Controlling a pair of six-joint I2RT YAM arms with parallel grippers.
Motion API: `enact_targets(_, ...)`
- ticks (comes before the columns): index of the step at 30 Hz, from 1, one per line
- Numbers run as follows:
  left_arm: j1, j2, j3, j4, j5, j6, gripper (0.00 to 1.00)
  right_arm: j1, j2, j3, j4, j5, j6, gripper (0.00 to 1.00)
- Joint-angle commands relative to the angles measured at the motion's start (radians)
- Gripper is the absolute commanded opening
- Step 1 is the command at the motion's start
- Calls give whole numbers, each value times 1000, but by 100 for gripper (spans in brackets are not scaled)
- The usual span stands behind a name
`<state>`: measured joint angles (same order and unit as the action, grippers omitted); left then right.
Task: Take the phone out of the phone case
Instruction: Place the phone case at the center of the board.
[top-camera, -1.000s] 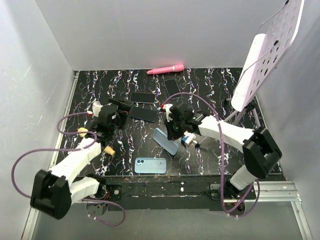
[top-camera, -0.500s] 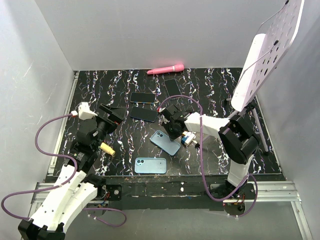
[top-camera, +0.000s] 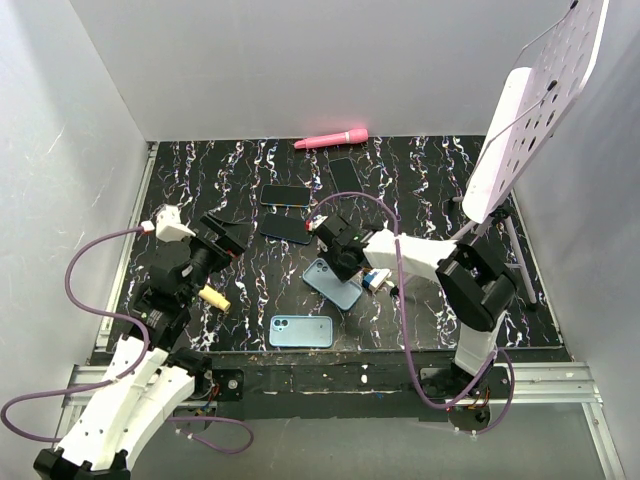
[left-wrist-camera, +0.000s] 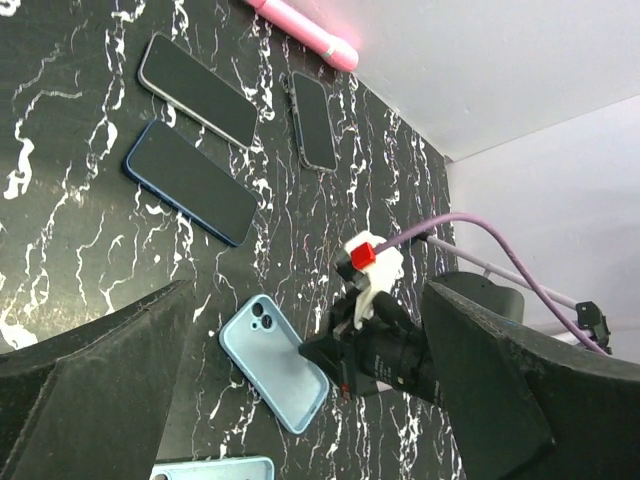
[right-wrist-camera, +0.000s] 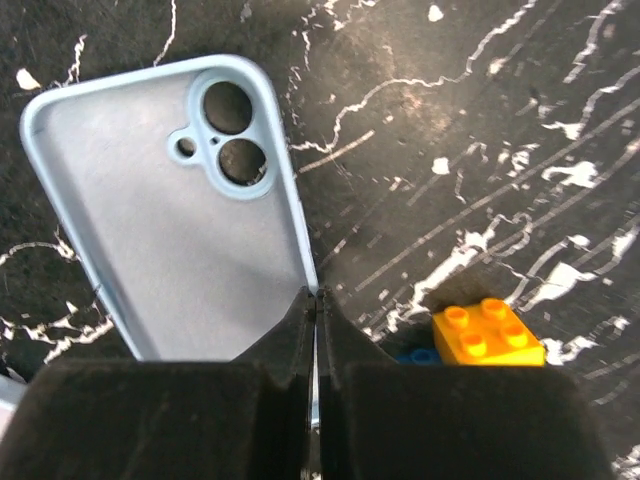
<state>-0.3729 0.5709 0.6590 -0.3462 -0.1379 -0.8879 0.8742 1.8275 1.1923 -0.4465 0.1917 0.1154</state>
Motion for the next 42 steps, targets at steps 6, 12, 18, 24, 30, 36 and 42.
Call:
enact_targets(6, 3, 6, 114, -69, -60, 139, 95, 49, -302, -6, -104, 48, -95, 1)
enact_targets(12, 5, -19, 143, -122, -137, 155, 96, 178, -372, -69, -55, -23, -204, 1)
enact_targets(18, 3, -65, 175, -168, -200, 221, 96, 255, -358, -43, -69, -127, -235, 1)
enact_targets(24, 3, -92, 177, -174, -210, 239, 96, 286, -298, -20, -35, -270, -284, 1)
enact_targets(30, 3, -95, 165, -175, -189, 225, 97, 290, -231, 4, -20, -345, -356, 1)
enact_targets(36, 5, -95, 162, -175, -193, 228, 96, 290, -182, 19, 11, -414, -402, 1)
enact_targets(42, 5, -88, 166, -175, -190, 236, 96, 290, -139, 33, -11, -388, -462, 1)
